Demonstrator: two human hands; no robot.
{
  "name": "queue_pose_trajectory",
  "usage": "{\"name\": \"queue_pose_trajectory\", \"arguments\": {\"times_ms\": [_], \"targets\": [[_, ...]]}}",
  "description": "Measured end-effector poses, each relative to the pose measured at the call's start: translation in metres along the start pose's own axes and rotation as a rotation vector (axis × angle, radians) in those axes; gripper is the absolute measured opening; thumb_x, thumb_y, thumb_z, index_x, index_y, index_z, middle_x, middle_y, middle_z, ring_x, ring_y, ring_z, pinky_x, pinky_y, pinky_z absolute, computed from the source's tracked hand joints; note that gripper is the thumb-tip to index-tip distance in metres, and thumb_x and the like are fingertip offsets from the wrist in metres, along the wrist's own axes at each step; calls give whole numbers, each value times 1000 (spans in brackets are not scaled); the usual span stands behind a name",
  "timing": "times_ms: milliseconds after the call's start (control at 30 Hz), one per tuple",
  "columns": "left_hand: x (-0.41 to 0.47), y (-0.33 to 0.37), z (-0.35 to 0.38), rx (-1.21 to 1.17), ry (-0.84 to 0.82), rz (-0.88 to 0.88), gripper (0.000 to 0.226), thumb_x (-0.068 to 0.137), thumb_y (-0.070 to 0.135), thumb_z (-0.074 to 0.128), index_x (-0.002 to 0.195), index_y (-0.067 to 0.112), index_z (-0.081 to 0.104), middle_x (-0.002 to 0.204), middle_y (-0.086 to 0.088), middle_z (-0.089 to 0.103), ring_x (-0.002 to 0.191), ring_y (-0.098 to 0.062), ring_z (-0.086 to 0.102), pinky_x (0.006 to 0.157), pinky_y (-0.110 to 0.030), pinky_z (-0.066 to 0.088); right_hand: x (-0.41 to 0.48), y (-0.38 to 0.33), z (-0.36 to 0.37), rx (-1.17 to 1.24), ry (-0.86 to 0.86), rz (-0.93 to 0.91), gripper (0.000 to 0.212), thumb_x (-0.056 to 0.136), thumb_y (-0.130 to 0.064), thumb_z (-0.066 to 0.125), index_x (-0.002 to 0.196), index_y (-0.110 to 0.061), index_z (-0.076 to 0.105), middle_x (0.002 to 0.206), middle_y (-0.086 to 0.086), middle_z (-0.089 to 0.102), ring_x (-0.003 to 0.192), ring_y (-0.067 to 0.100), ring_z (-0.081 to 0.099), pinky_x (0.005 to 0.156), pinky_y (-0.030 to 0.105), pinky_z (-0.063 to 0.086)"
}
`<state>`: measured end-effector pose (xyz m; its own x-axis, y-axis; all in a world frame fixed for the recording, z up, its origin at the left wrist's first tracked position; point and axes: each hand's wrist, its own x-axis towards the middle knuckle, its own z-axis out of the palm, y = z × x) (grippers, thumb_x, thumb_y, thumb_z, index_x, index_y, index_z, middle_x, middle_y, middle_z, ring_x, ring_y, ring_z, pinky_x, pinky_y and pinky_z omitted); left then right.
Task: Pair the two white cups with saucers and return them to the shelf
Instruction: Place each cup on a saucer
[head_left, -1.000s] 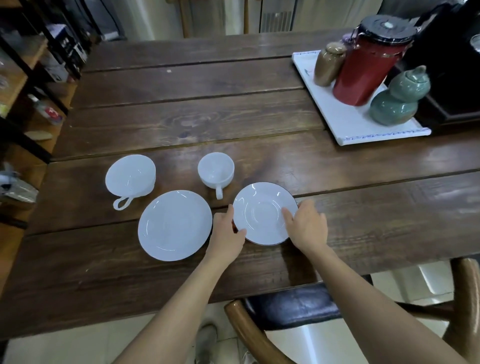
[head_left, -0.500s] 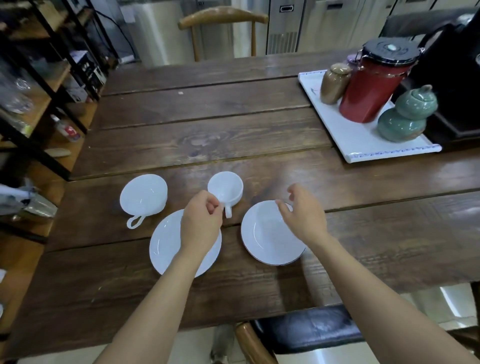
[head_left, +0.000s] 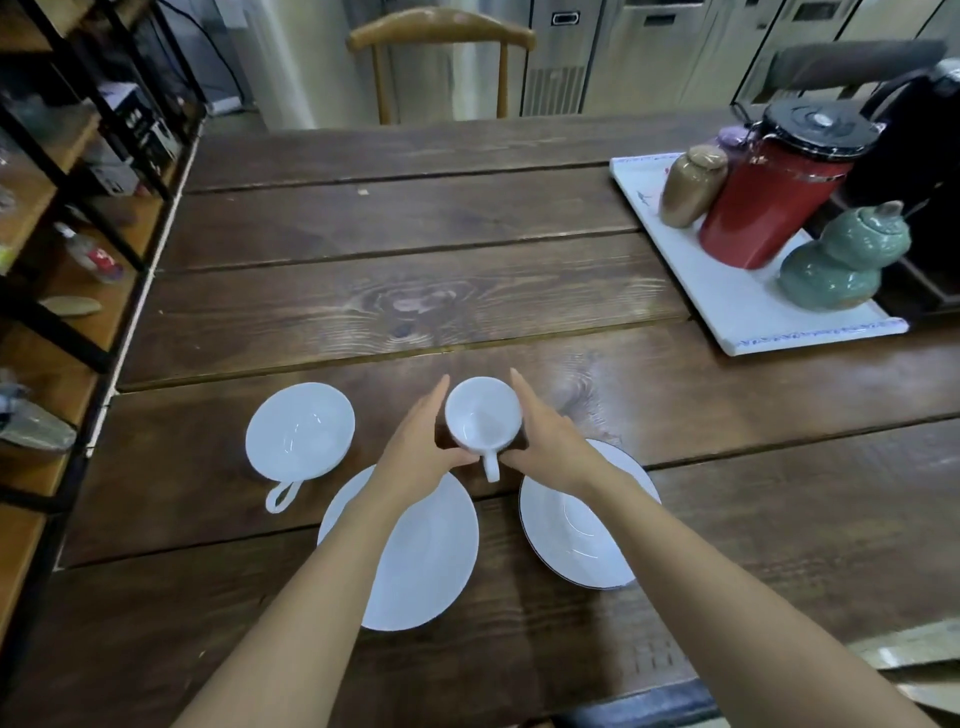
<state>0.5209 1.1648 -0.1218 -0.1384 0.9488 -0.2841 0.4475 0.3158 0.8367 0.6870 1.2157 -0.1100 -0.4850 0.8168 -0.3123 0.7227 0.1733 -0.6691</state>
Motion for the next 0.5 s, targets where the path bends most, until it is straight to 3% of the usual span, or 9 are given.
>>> {"name": "queue_pose_trajectory", "arguments": {"times_ms": [67, 167, 367, 500], "targets": [[1, 1, 1, -76, -22, 41, 81, 72, 15, 78, 140, 28, 36, 139, 5, 48, 130, -19, 42, 100, -34, 39, 4, -2, 4, 53, 15, -37, 85, 75, -8, 64, 144, -19, 17, 134, 8, 48, 124, 28, 43, 105, 52, 35], [-2, 4, -1, -125, -5, 55, 72, 69, 12, 79, 131, 24, 45, 128, 3, 56, 116, -17, 52, 95, -36, 46, 6, -7, 6, 169, 76, -125, 62, 71, -5, 63, 126, -20, 41, 117, 4, 56, 109, 22, 52, 90, 46, 49], [-14, 16, 0, -154, 27, 105, 71, 64, 16, 84, 123, 28, 48, 120, 6, 59, 108, -14, 58, 89, -33, 51, -19, -5, -2, 320, 170, -221, 54, 71, -2, 66, 113, -31, 46, 104, -11, 55, 98, 8, 53, 79, 27, 52], [-25, 29, 16, -162, 6, 142, 69, 59, 24, 86, 116, 37, 49, 113, 17, 60, 105, -9, 58, 84, -27, 50, -47, 3, -17, 299, 203, -267, 50, 73, -5, 65, 115, -26, 47, 103, -10, 55, 91, -1, 50, 73, 6, 41]]}}
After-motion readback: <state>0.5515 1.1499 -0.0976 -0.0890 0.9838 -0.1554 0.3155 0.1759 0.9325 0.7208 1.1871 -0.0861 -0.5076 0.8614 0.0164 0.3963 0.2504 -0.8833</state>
